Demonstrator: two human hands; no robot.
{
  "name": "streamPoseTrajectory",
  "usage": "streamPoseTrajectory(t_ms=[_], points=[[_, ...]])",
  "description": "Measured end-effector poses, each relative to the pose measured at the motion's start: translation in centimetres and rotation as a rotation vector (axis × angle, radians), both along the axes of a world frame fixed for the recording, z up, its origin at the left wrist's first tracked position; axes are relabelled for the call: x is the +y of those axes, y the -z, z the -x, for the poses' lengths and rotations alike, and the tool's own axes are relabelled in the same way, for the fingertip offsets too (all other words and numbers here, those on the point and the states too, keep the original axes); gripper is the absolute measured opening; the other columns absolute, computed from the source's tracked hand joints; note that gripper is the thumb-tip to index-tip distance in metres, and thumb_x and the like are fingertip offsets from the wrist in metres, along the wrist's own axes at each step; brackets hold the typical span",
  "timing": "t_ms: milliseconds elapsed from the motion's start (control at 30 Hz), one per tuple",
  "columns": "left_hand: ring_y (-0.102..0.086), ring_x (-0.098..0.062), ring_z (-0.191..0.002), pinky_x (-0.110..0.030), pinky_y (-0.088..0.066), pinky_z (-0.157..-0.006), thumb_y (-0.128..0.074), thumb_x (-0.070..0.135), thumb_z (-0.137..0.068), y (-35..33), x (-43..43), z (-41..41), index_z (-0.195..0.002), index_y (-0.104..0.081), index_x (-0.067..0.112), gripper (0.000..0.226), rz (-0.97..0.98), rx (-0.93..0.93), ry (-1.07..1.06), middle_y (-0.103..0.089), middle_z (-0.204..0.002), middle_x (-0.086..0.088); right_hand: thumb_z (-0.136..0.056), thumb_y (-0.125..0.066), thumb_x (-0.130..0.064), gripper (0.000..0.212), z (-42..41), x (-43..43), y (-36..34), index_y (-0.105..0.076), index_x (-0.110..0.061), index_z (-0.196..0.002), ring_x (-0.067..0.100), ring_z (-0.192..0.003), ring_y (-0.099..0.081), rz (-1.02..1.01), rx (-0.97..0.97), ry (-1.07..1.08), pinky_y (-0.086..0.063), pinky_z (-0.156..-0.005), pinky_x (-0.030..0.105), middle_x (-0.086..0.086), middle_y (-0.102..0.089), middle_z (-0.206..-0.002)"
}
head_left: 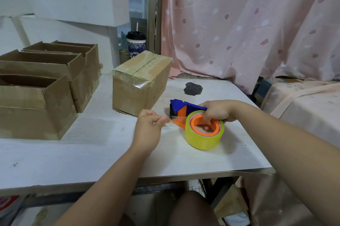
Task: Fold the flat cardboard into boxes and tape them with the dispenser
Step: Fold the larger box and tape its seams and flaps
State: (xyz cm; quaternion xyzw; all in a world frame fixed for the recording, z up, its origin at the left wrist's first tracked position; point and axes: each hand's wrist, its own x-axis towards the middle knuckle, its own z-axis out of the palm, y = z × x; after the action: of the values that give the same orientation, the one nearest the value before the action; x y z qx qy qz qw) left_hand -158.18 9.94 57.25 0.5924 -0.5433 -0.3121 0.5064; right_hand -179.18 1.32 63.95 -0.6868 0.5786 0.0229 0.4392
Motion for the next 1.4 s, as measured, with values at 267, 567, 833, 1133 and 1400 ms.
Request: streamPoseTrajectory(t_ms=[267, 567, 833, 1133, 1400], points=[[-0.048, 0.011, -0.085, 0.003, -0.032, -0.068, -0.059, 0.017, -0.092, -0.1, 1.1, 0.0, -0.087, -0.075, 0.014, 0.017, 0.19, -0.075, 0.001, -0.051, -0.094, 0.016, -0.066, -0.052, 0.011, 0.032, 0.8, 0.5, 0.2, -0.06, -0.012, -0.086, 0.022, -0.062, -0.059, 0.014, -0.117, -0.015, -0.045, -0.058, 0.027, 0.009, -0.064, -0.07], [-0.066, 0.002, -0.09, -0.009, -0.048, -0.076, -0.07, 0.02, -0.083, -1.1, 2.3, 0.4, -0.092, -0.074, 0.029, 0.013, 0.212, 0.235, 0.167, -0.072, -0.091, 0.017, -0.054, -0.058, 0.001, 0.03, 2.2, 0.7, 0.9, -0.063, -0.009, -0.082, 0.02, -0.059, -0.059, -0.01, -0.26, 0.034, -0.045, -0.052, 0.023, 0.009, -0.064, -0.07], [-0.06, 0.004, -0.094, -0.02, -0.049, -0.084, -0.063, 0.026, -0.088, -1.2, 2.0, 0.7, -0.107, -0.059, 0.043, 0.026, 0.133, 0.099, 0.155, -0.068, -0.103, 0.013, -0.055, -0.058, 0.001, 0.031, 2.4, 1.1, 1.0, -0.062, -0.008, -0.084, 0.019, -0.059, -0.059, -0.015, -0.318, 0.068, -0.045, -0.052, 0.024, 0.009, -0.063, -0.071], [-0.062, 0.001, -0.071, -0.009, -0.046, -0.065, -0.066, 0.016, -0.087, -0.5, 2.1, 1.8, -0.092, -0.073, 0.026, 0.013, 0.111, 0.011, 0.018, -0.069, -0.077, 0.011, -0.055, -0.058, 0.001, 0.031, 2.6, 1.3, 1.0, -0.06, -0.009, -0.085, 0.016, -0.058, -0.061, -0.038, -0.33, 0.018, -0.047, -0.05, 0.022, 0.004, -0.065, -0.069], [-0.06, 0.004, -0.075, -0.008, -0.044, -0.063, -0.07, 0.029, -0.084, -1.7, 2.5, 2.2, -0.08, -0.071, 0.032, 0.005, 0.115, 0.07, 0.078, -0.069, -0.078, 0.012, -0.059, -0.056, 0.003, 0.03, 2.6, 1.3, 1.1, -0.061, -0.01, -0.086, 0.016, -0.059, -0.065, -0.047, -0.403, -0.002, -0.049, -0.05, 0.022, 0.005, -0.068, -0.071]])
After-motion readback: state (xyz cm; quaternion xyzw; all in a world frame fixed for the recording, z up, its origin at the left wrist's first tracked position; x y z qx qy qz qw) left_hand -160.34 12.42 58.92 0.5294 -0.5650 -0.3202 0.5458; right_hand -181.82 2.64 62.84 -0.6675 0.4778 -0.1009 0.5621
